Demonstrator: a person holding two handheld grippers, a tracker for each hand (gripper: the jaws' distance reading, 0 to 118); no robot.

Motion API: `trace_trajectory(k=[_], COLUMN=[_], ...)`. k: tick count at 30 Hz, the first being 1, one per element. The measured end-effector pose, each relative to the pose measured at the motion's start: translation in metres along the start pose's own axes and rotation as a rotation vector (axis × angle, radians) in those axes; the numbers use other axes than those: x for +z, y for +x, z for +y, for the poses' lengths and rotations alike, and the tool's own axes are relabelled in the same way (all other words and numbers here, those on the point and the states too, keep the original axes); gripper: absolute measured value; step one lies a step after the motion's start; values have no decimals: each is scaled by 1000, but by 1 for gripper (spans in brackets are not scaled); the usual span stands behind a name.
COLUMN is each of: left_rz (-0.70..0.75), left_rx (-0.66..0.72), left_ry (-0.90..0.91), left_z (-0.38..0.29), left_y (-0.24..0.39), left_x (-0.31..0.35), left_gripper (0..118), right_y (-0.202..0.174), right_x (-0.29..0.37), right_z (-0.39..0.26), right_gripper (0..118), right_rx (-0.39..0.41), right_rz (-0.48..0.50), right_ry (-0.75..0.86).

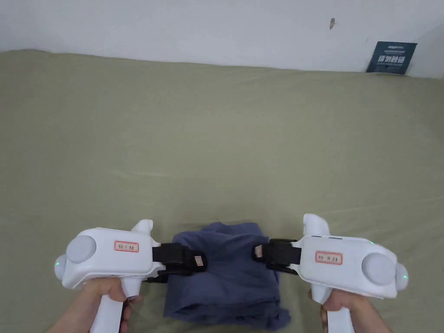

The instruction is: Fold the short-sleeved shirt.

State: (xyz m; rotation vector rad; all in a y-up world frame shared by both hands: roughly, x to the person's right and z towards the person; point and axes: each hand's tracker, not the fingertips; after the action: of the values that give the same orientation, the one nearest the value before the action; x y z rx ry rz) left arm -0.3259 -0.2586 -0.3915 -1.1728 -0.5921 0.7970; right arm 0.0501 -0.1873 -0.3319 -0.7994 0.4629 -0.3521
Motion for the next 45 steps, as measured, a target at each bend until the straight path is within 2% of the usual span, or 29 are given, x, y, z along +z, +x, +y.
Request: trace_trajectory(k=[1,2,3,6,9,17,21,24,28,33,38,41,45], left_rz=[14,23,27,41,67,87,96,122,174,242,327,365,374], left_rx=[-13,-21,-24,-31,-48,-80,-95,-107,-77,-40,35,55,70], left_ry=[2,2,0,-1,-1,-30,-39,-25,33,89,139,159,173], left_z=[1,2,-9,-9,-10,-4,4,17,34,51,73,85,106], left_y=[2,4,19,28,35,54,60,45,10,-46,-106,-136,-169], left_x=[1,1,5,8,10,20,44,78,146,247,333,369,398], left_gripper=[32,32,32,33,33,32,32,32,33,32,32,33,33], right_y=[-24,-41,-56,-68,-79,-81,-85,-97,-126,-175,-230,-259,-291], right_x=[25,46,69,118,139,140,131,117,85,31,-32,-69,-108], right_z=[-4,-10,-18,-25,-31,-27,-25,-25,-21,-21,-26,-28,-32], right_gripper=[0,0,0,0,0,0,0,0,0,0,0,0,0], right_rx=[194,319,381,344,370,355,330,372,394,457,469,472,478], right_rz=[-218,-339,-453,-528,-631,-618,-603,-578,-485,-361,-253,-171,-109], right_ry=[148,265,409,609,675,697,693,679,656,610,569,536,503])
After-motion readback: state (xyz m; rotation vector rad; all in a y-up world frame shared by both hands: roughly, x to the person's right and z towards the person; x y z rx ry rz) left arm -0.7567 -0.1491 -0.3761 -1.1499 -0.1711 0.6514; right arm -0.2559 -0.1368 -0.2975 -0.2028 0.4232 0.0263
